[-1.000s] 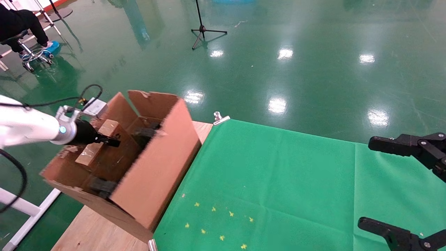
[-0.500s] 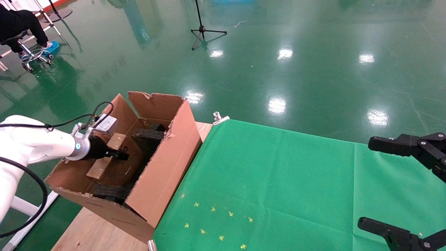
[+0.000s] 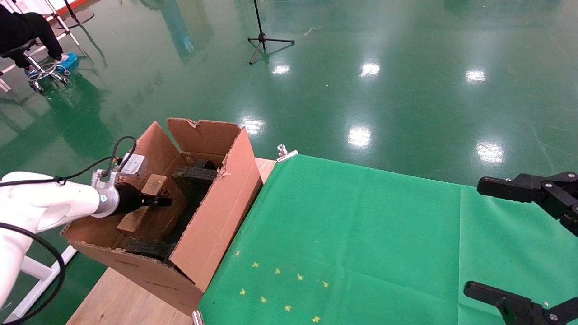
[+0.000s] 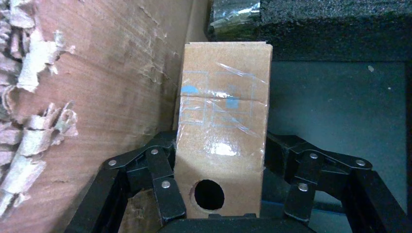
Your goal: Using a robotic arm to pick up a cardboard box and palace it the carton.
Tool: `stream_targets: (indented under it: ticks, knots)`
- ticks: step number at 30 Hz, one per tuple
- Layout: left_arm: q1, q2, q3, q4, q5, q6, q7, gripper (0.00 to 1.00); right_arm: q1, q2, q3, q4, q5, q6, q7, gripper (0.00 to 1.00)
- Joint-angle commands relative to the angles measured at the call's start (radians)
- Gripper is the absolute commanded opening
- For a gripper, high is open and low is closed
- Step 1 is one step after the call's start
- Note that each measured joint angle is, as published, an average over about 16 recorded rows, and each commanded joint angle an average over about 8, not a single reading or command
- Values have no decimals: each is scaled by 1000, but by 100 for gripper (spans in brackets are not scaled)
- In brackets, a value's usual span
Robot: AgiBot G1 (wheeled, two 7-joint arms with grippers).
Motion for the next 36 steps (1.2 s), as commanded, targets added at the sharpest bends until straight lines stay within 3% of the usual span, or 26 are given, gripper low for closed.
stream_targets:
  ticks: [1,17,31,36]
  knots:
    - [7,-3,-8,-2,-12,-8,-2,100,0,0,0,0,0,0,0,100]
    - [-31,-35,-19,-79,-29,33,45,100,0,0,0,0,0,0,0,100]
    - [-23,-242,-131,-532,-227,311,100,100,0,0,0,0,0,0,0,100]
    - [-16,-252,-130,-569,-230,328,101,100,0,0,0,-1,0,1,0,100]
